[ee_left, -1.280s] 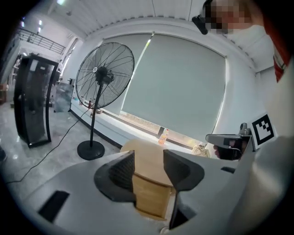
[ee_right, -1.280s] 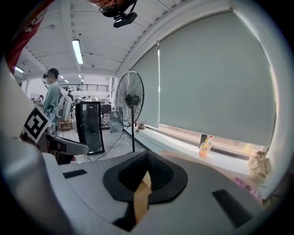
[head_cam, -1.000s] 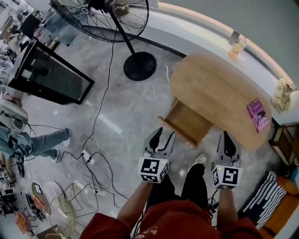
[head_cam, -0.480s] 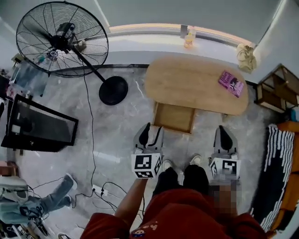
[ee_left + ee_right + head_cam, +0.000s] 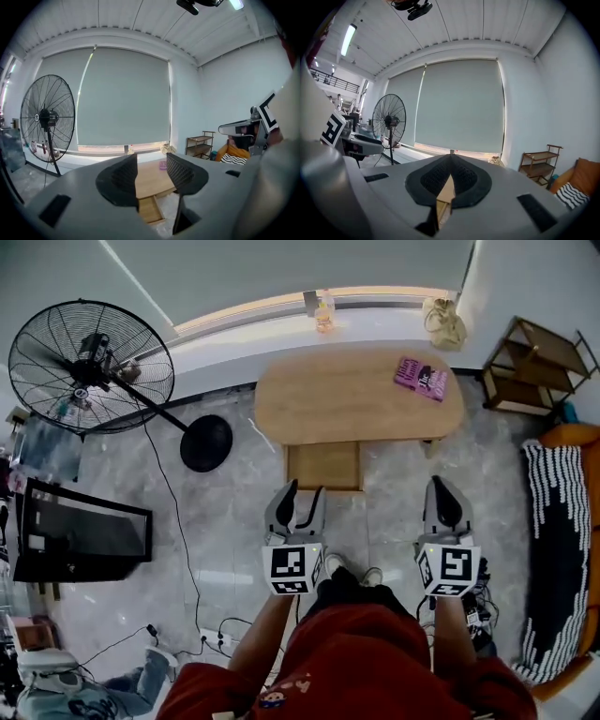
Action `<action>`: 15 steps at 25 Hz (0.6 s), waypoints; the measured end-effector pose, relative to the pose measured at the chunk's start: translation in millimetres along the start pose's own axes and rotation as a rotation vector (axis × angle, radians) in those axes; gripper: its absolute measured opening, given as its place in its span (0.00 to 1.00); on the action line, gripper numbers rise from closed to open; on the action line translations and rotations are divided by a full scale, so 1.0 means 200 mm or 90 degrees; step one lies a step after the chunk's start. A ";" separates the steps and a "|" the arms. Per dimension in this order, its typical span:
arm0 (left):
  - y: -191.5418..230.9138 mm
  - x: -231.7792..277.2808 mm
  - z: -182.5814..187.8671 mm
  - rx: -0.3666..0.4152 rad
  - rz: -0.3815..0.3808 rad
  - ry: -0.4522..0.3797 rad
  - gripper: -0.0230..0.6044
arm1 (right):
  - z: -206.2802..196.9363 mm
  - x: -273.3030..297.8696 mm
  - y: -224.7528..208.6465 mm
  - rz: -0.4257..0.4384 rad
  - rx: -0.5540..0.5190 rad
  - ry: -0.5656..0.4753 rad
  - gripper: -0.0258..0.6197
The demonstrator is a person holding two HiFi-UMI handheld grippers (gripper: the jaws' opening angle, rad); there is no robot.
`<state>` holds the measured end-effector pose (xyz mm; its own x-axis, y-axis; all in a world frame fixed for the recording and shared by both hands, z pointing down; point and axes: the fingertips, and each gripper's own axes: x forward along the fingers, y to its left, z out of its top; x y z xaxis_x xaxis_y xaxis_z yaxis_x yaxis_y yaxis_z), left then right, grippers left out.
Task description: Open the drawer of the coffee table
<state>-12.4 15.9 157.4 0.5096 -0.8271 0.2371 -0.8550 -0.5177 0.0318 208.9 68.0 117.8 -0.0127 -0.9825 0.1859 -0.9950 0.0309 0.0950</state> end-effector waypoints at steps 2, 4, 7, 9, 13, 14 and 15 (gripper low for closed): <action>-0.09 -0.03 0.01 0.003 0.000 -0.004 0.36 | 0.00 -0.07 -0.08 -0.004 0.005 -0.005 0.04; -0.17 -0.06 0.00 0.006 0.005 0.001 0.36 | -0.01 -0.12 -0.13 0.000 0.008 -0.008 0.04; -0.24 -0.12 -0.01 0.011 0.011 0.012 0.36 | -0.01 -0.18 -0.15 0.010 0.010 -0.012 0.04; -0.26 -0.15 0.00 0.015 0.014 0.013 0.36 | -0.01 -0.20 -0.14 0.017 0.012 -0.013 0.04; -0.25 -0.18 0.05 0.026 0.013 0.002 0.36 | 0.01 -0.23 -0.07 0.027 0.008 -0.012 0.04; -0.23 -0.19 0.06 0.025 0.010 -0.003 0.36 | 0.02 -0.23 -0.04 0.027 0.009 -0.013 0.04; -0.21 -0.20 0.07 0.025 0.008 -0.008 0.36 | 0.04 -0.23 -0.02 0.026 0.010 -0.016 0.04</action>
<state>4.6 67.3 132.5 0.5002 -0.8362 0.2250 -0.8570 -0.5152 -0.0094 212.7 111.1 102.1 -0.0553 -0.9848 0.1648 -0.9951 0.0680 0.0724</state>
